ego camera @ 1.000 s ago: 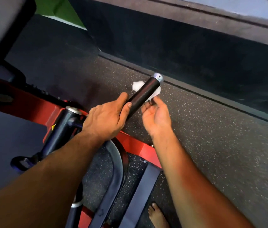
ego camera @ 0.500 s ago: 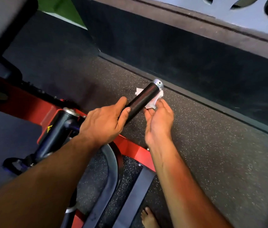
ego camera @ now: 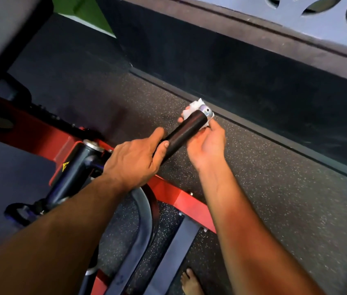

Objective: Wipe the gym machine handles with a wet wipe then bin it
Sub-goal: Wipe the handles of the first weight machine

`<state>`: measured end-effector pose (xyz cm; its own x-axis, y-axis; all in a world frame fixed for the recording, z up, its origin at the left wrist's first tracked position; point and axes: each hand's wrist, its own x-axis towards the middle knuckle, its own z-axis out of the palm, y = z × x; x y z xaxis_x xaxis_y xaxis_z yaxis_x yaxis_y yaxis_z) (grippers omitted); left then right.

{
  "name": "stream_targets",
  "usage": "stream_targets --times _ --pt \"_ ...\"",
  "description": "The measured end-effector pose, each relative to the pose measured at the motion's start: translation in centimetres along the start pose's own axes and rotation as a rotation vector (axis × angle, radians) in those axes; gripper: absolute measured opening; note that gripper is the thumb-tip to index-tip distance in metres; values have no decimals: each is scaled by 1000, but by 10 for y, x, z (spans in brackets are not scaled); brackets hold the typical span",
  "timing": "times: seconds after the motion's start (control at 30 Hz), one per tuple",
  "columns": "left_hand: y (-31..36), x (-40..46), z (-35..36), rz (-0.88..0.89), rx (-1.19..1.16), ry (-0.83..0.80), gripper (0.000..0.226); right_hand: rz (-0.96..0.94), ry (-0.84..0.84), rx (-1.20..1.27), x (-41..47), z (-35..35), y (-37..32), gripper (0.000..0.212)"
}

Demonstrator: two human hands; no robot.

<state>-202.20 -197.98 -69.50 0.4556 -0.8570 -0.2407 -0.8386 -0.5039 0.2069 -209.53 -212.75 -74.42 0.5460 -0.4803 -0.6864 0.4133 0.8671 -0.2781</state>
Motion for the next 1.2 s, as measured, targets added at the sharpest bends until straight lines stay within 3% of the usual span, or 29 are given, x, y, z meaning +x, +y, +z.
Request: stream_targets --times 0.07,0.2,0.27,0.3,0.37,0.43,0.53,0.73,0.83,0.9,0.97,1.1,1.2 --pt "-1 0 1 10 5 11 20 -80 127 -148 -15 -8 -2 25" --pt "-1 0 2 15 -12 15 20 -309 171 -495 -40 -32 -17 23" --pt "-2 1 2 10 -23 20 21 -627 226 -866 -34 -34 -34 26" --pt "-2 1 3 9 -26 26 21 -826 177 -1109 -30 -28 -44 26" --pt "-2 0 3 8 -25 39 22 -1024 -153 -1580 -17 -12 -56 26" --pt "-2 -1 4 -7 -10 51 26 -943 -483 -2018 -3 4 -64 26" --pt "-1 -1 5 -42 25 78 37 -999 -756 -2363 9 21 -74 30" --pt "-3 0 8 -68 66 95 55 -1072 -1226 -2280 5 7 -90 36" --pt "-4 0 10 -58 90 117 55 -1061 -1078 -2307 10 16 -89 28" --pt "-4 -1 10 -55 82 146 59 -933 -1000 -2414 7 33 -69 24" --pt "-2 -2 8 -54 68 176 61 -804 -1085 -2444 0 38 -44 22" --pt "1 -5 7 -75 82 213 61 -875 -1347 -2328 -12 24 -52 25" --pt "1 -7 5 -98 89 231 57 -1000 -1110 -2395 -2 23 -79 27"
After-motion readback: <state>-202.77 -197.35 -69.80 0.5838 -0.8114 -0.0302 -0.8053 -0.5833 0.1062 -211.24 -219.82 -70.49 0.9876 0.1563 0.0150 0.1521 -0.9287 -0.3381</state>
